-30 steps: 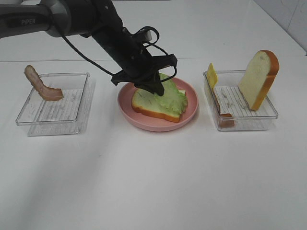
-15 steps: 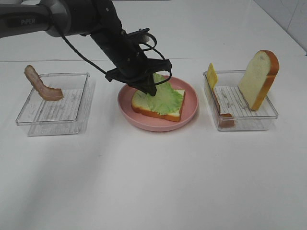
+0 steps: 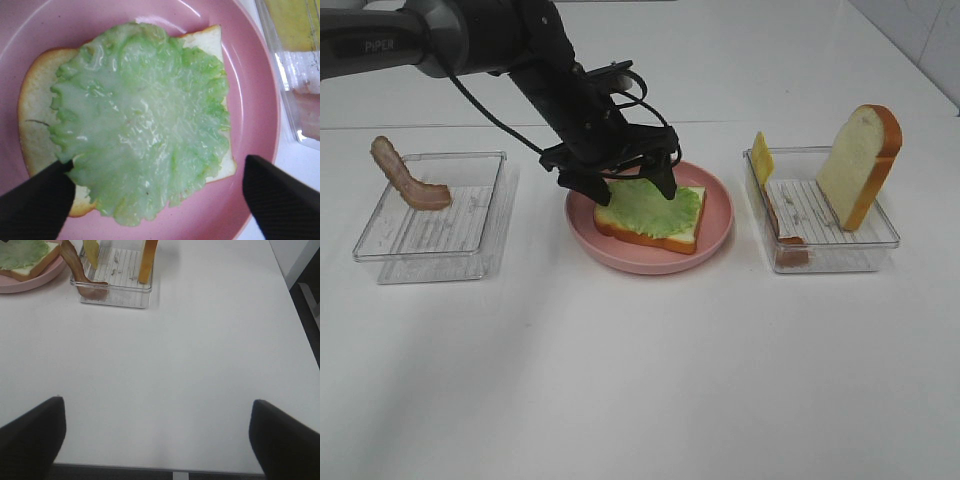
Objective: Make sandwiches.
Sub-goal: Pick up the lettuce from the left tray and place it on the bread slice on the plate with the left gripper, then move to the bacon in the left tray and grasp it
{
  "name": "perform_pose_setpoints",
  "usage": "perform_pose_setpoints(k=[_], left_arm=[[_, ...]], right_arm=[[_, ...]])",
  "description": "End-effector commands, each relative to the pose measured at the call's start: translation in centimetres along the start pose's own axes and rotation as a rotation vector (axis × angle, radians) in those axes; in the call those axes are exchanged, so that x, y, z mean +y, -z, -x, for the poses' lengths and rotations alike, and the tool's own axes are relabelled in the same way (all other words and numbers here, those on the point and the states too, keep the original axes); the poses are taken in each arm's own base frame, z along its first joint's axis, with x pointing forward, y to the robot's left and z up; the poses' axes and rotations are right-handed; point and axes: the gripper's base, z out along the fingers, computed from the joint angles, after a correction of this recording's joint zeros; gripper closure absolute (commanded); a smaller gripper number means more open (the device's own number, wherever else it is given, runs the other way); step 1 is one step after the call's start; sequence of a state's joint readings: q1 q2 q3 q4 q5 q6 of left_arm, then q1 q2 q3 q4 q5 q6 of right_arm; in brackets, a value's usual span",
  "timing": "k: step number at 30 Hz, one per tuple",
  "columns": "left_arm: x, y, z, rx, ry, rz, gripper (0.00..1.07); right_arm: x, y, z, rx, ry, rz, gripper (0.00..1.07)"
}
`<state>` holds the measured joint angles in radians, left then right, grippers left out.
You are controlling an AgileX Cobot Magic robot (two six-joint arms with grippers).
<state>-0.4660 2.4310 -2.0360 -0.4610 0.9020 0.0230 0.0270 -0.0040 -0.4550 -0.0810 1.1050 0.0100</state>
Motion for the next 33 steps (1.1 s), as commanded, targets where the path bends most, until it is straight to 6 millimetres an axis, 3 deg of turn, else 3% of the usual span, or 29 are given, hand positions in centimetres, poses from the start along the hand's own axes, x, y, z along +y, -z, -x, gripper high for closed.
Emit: perform_pose_setpoints(k=[1, 6, 12, 15, 17, 19, 22, 23, 25, 27, 30, 32, 33], left_arm=[[-0.3, 0.0, -0.1, 0.01, -0.015, 0.0, 0.05], [-0.9, 0.8, 0.4, 0.012, -0.03, -0.009, 0.05], [-1.6, 3.2, 1.5, 0.029, -0.074, 0.048, 0.05], [-2.1, 5.6, 2.2, 0.042, -0.116, 0.112, 0.05], [-2.3, 6.1, 2.3, 0.044, -0.125, 0.121, 0.05], [-3.1, 8.5, 2.8, 0.041, -0.111, 0.134, 0.05], [-3.1, 9.0, 2.9, 0.029, -0.099, 0.132, 0.05], [-3.5, 10.4, 3.0, 0.003, -0.105, 0.132, 0.05], [-3.7, 10.9, 3.1, -0.008, -0.109, 0.131, 0.05], [-4.2, 13.9, 3.3, -0.066, -0.125, 0.147, 0.05], [-4.1, 14.7, 3.4, -0.083, -0.122, 0.149, 0.05], [-4.2, 17.0, 3.5, -0.129, -0.124, 0.156, 0.05], [-4.2, 17.0, 3.5, -0.129, -0.124, 0.156, 0.05]], right_arm=[[0.0, 0.3, -0.3, -0.038, 0.006, -0.008, 0.11], [0.0, 0.3, -0.3, -0.038, 0.006, -0.008, 0.11], [0.0, 0.3, -0.3, -0.038, 0.006, -0.008, 0.11], [0.0, 0.3, -0.3, -0.038, 0.006, -0.008, 0.11], [0.0, 0.3, -0.3, -0.038, 0.006, -0.008, 0.11], [0.0, 0.3, -0.3, -0.038, 0.006, -0.008, 0.11], [0.0, 0.3, -0.3, -0.038, 0.006, -0.008, 0.11], [0.0, 0.3, -0.3, -0.038, 0.006, -0.008, 0.11], [0.0, 0.3, -0.3, -0.038, 0.006, -0.008, 0.11], [0.0, 0.3, -0.3, -0.038, 0.006, -0.008, 0.11], [0.0, 0.3, -0.3, -0.038, 0.006, -0.008, 0.11], [0.0, 0.3, -0.3, -0.038, 0.006, -0.008, 0.11], [0.0, 0.3, -0.3, -0.038, 0.006, -0.008, 0.11]])
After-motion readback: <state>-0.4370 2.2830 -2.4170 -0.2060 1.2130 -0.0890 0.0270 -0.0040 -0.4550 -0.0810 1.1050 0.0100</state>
